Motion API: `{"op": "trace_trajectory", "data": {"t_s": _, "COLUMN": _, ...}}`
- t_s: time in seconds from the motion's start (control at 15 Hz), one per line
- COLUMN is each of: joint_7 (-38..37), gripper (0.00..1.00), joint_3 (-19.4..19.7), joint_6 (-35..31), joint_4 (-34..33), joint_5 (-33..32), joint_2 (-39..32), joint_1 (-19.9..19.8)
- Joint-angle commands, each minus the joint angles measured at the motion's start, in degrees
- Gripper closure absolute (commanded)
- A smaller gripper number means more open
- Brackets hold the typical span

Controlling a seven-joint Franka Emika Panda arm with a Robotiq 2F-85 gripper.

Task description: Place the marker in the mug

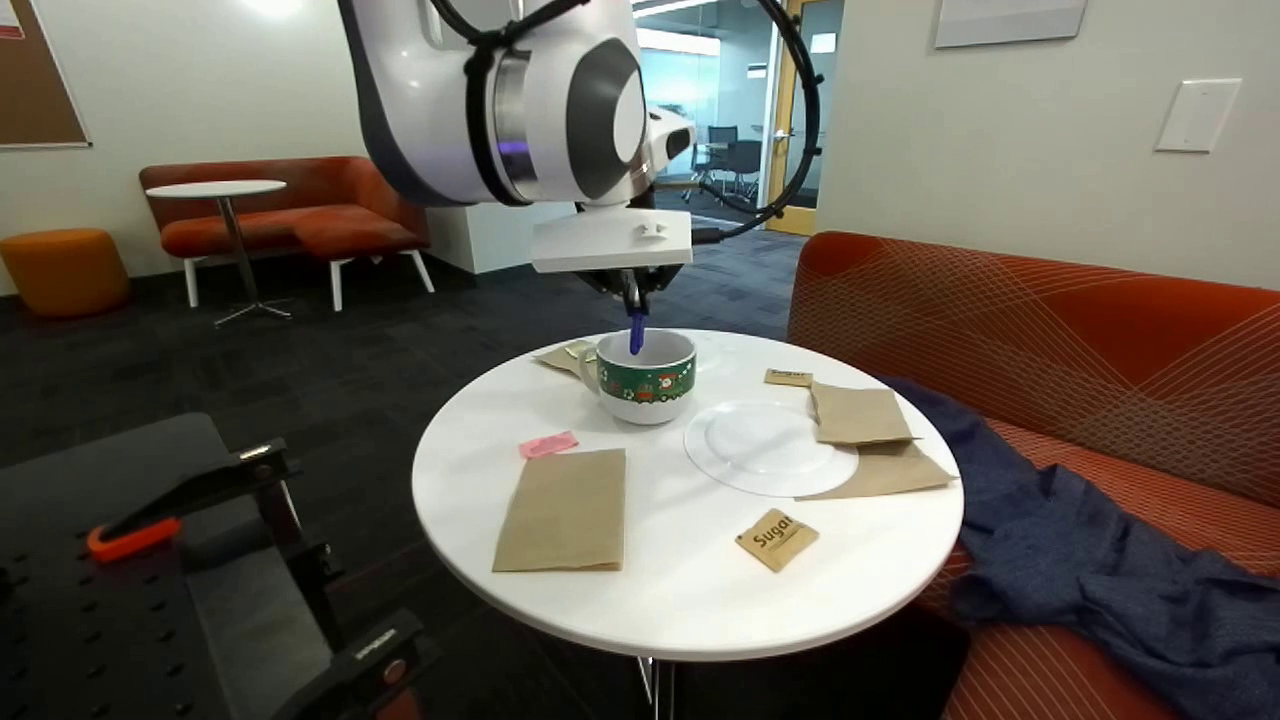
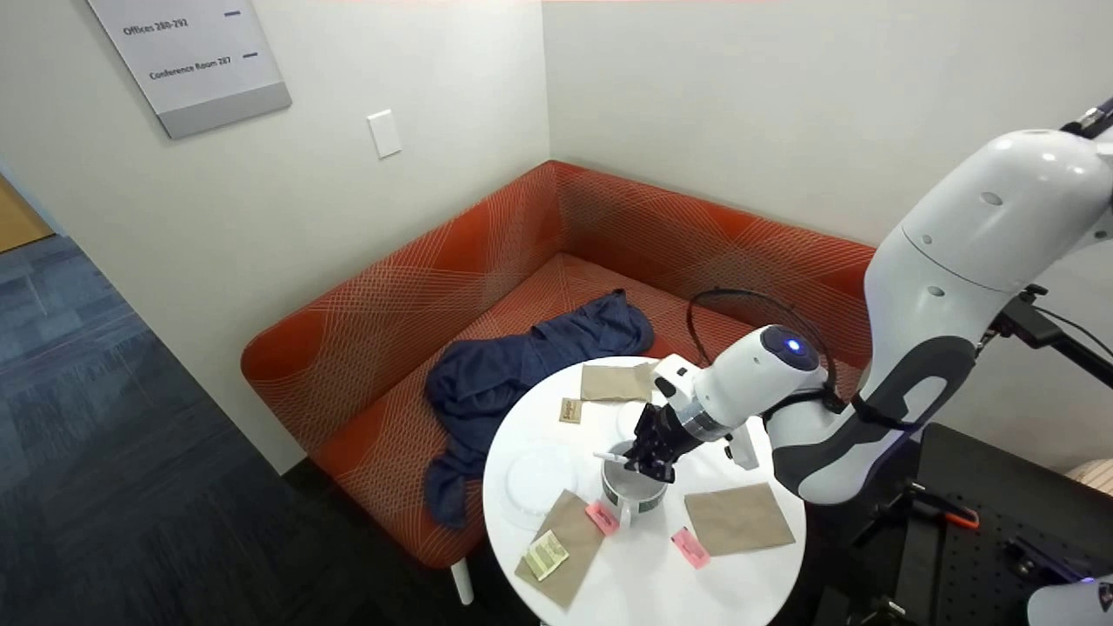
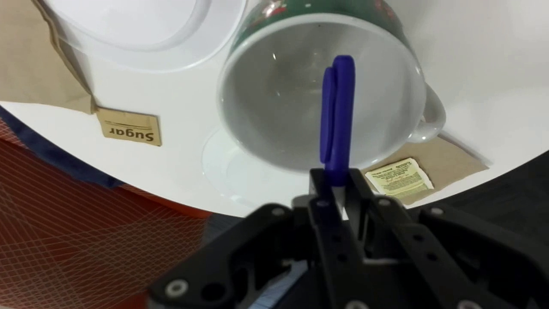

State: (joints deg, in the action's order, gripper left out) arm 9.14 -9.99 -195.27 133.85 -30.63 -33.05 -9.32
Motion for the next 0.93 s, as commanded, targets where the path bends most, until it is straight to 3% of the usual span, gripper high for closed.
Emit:
{"op": "trace_trajectory", "data": {"t_s": 0.0, "joint_7": 1.3, "gripper": 0.96, "joint_3": -1.1, "joint_6": -1.8, "joint_4": -2.9, "joint_5": -2.2, "joint_2": -3.7, "joint_1": -1.6}}
{"op": "trace_trajectory", "data": {"t_s": 0.07, "joint_7": 3.3, "gripper": 0.66, "joint_3": -1.3, "joint_6": -2.0, "joint_4": -2.6, "joint_5": 0.1, "joint_2": -4.0, "joint_1": -1.5}}
{"op": "trace_trajectory", "data": {"t_s": 0.67, "joint_7": 3.9, "gripper": 0.02, "joint_3": 0.8, "joint_6": -3.5, "joint_4": 0.7, "joint_5": 2.0, "joint_2": -0.6, "joint_1": 1.6}}
{"op": "trace_trajectory", "data": {"t_s": 0.87, "joint_7": 2.6, "gripper": 0.0, "joint_3": 0.0, "joint_6": -2.6, "joint_4": 2.3, "joint_5": 3.2, "joint_2": 3.1, "joint_1": 2.2}}
